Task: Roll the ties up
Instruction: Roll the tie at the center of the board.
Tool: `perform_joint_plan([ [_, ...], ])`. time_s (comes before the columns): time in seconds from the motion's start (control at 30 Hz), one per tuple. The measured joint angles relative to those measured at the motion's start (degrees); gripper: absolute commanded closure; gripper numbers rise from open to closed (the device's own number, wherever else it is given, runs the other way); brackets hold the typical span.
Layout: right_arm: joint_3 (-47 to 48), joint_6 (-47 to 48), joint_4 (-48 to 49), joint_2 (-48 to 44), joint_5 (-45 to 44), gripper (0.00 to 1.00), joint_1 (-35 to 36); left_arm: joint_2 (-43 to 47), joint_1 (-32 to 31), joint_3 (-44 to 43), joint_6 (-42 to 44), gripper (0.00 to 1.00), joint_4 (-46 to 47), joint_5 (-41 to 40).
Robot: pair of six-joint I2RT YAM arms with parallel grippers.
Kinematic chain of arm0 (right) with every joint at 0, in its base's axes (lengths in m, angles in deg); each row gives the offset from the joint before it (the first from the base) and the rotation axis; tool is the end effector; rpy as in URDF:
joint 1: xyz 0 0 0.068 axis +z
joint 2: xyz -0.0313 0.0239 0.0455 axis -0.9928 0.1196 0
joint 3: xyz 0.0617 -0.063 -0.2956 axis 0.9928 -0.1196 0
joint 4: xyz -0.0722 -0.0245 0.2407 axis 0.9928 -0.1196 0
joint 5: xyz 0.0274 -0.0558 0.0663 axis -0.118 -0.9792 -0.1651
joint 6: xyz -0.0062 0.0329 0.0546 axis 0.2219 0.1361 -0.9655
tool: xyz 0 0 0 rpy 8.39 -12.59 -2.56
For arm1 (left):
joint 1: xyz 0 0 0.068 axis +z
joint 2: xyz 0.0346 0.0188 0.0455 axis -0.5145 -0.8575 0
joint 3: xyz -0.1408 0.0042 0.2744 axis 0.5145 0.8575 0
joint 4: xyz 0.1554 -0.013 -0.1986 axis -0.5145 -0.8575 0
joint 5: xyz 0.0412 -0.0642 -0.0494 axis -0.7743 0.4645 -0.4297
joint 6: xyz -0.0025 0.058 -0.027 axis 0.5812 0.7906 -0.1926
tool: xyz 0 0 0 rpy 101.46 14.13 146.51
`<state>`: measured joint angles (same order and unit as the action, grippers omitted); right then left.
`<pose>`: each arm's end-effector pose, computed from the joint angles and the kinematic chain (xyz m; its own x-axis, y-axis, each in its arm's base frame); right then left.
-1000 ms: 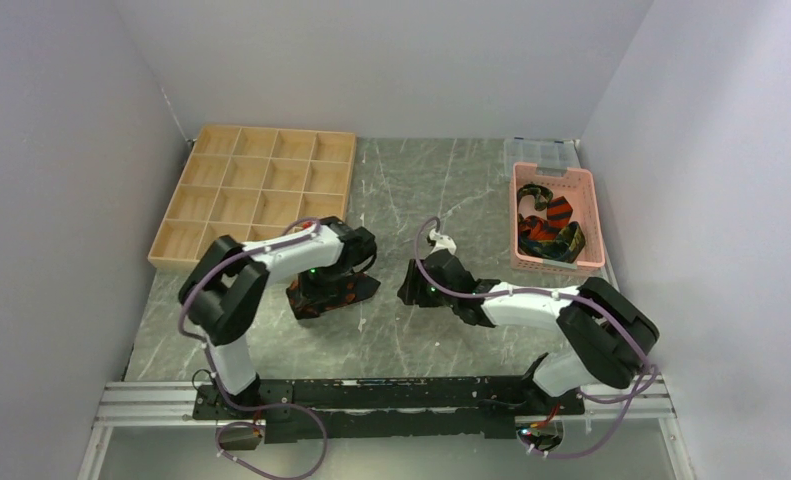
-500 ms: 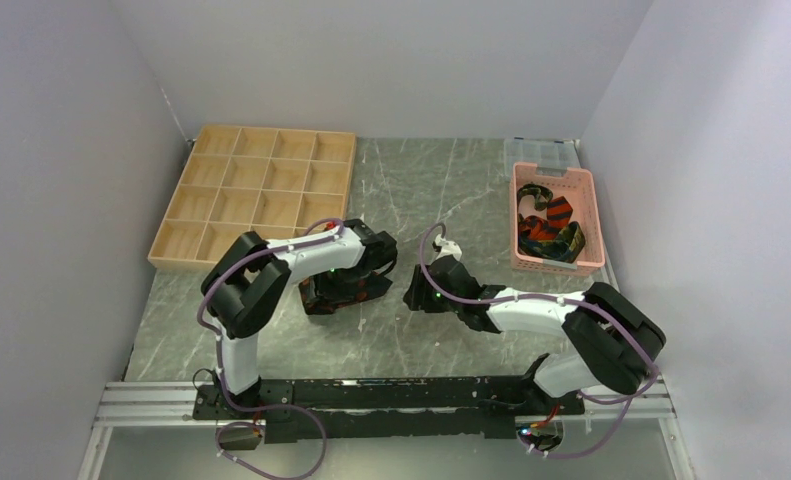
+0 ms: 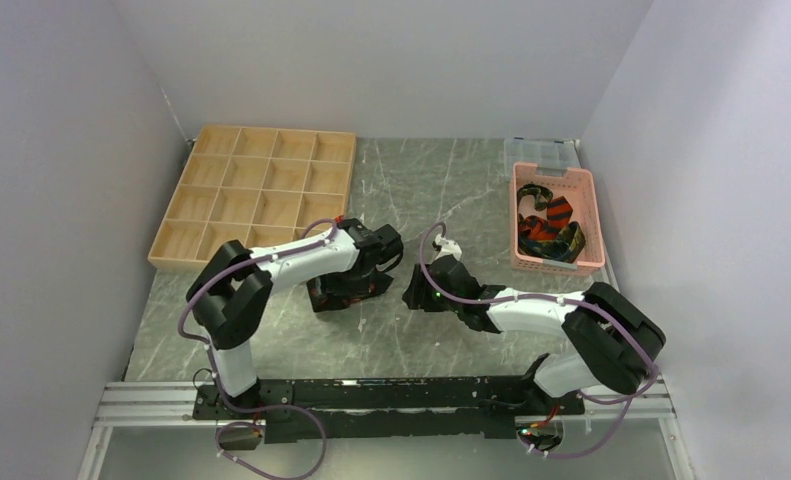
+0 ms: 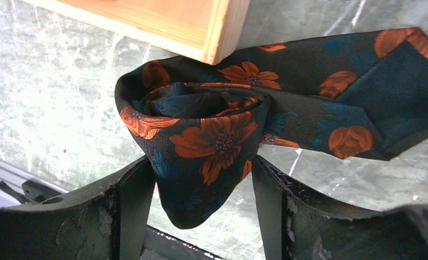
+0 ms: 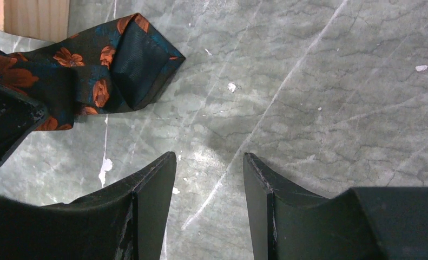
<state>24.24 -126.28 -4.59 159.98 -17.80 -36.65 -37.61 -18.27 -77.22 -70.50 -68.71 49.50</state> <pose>0.1797 0.1817 0.1801 -0.7821 0.1520 -0.6043 -0.1872 0.8676 0.4606 0.2248 -0.2248 0.2246 -0.9249 -0.0835 -0.3709 -0.2036 0.9327 0.2977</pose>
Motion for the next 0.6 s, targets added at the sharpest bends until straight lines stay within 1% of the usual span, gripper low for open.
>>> perform_joint_plan([
  [0.23,-0.02,0.00,0.68,0.00,0.02,0.46,0.00,0.46,-0.61,-0.02,1.03,0.27,1.20,0.46],
  [0.37,-0.02,0.09,0.68,0.00,0.09,0.46,0.00,1.81,-0.61,1.20,0.96,0.24,2.21,0.44],
  [0.5,-0.02,0.59,0.72,-0.04,0.55,0.45,0.00,8.46,-0.63,6.05,0.63,0.19,3.80,0.52],
  [0.6,-0.02,1.20,0.74,-0.04,1.79,0.45,0.00,15.65,-0.63,9.75,0.24,0.16,4.94,0.48],
])
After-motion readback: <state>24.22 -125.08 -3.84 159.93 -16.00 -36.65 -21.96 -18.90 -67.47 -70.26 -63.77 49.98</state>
